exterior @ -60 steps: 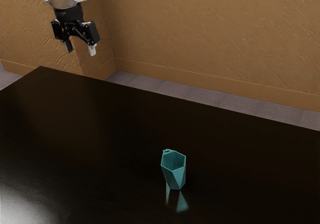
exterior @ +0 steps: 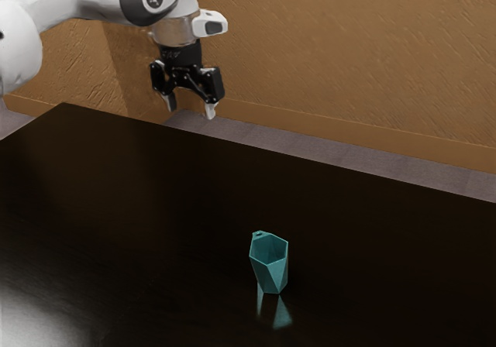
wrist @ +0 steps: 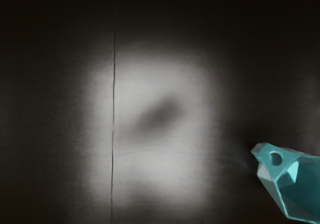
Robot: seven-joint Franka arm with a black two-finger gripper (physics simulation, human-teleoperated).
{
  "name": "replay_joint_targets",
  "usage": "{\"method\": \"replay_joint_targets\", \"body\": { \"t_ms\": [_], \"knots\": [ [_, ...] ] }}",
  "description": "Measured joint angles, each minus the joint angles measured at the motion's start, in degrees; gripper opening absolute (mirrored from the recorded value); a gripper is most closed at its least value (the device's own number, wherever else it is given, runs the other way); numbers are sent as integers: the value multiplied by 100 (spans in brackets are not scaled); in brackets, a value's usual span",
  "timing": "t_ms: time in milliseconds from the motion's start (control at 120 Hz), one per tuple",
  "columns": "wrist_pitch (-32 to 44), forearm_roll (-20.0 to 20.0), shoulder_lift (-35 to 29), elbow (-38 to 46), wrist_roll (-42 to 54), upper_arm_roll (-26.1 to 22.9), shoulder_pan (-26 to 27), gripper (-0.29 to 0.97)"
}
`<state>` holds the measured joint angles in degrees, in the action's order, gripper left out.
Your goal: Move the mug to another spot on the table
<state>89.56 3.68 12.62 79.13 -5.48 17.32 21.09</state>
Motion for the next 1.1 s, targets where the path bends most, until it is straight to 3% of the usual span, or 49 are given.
{"method": "replay_joint_targets", "body": {
  "t_ms": [183,567,725,1100],
  "knots": [
    [379,-51,210,103,-1226,-28,290,68],
    [1859,592,290,1423,-3412,-35,493,68],
    [2484,666,153,2088,-4064,-39,652,68],
    [3356,840,18,2815,-5139,-270,833,68]
  ]
}}
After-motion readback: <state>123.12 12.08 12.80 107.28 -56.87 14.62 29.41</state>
